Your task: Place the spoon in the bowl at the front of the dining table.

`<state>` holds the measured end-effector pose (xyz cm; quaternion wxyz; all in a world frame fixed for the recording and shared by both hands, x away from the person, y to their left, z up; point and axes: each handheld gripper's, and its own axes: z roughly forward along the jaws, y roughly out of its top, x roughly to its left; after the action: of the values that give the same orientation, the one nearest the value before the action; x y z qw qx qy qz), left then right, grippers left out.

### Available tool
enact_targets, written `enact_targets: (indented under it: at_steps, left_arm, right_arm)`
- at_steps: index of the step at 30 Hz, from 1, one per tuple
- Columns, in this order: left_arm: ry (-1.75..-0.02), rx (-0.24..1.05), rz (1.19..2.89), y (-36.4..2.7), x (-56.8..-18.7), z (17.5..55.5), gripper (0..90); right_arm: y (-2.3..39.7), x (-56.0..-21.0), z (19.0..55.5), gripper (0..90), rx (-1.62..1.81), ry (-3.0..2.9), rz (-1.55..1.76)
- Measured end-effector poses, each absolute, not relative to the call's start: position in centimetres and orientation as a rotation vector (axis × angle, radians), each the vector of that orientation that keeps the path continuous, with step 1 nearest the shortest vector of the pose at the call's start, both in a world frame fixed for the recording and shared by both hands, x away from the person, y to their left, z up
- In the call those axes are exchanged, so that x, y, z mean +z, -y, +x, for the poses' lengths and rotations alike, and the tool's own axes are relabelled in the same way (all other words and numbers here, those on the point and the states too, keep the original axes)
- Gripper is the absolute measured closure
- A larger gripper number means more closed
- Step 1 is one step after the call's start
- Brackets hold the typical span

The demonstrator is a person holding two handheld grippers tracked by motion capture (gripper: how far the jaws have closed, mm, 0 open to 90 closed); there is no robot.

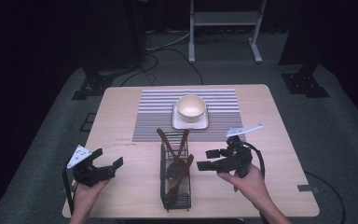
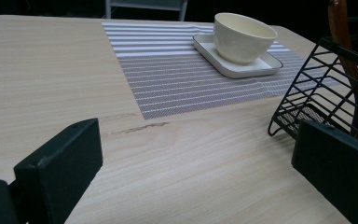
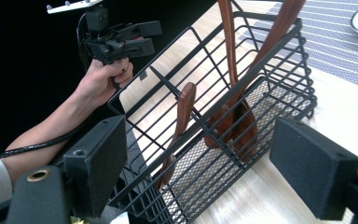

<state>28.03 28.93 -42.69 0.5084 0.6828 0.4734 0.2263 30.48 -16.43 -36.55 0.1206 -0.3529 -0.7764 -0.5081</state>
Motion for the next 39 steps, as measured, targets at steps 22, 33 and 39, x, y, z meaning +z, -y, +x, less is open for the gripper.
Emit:
enact_targets:
  at_steps: [22, 33, 39]
  left_arm:
    - [-1.142, 0.548, 1.647, -29.0, -42.7, 28.0, 0.9]
    - [-1.147, 0.546, 1.645, -29.1, -42.7, 28.0, 0.8]
    - [-1.15, 0.551, 1.641, -29.2, -42.7, 28.0, 0.8]
  right_arm:
    - [14.4, -36.3, 31.3, 26.7, -1.431, 2.302, -1.02]
    - [13.7, -36.2, 31.8, 46.5, -1.406, 2.305, -0.991]
    - [13.4, -36.0, 31.9, 65.9, -1.4, 2.305, -0.972]
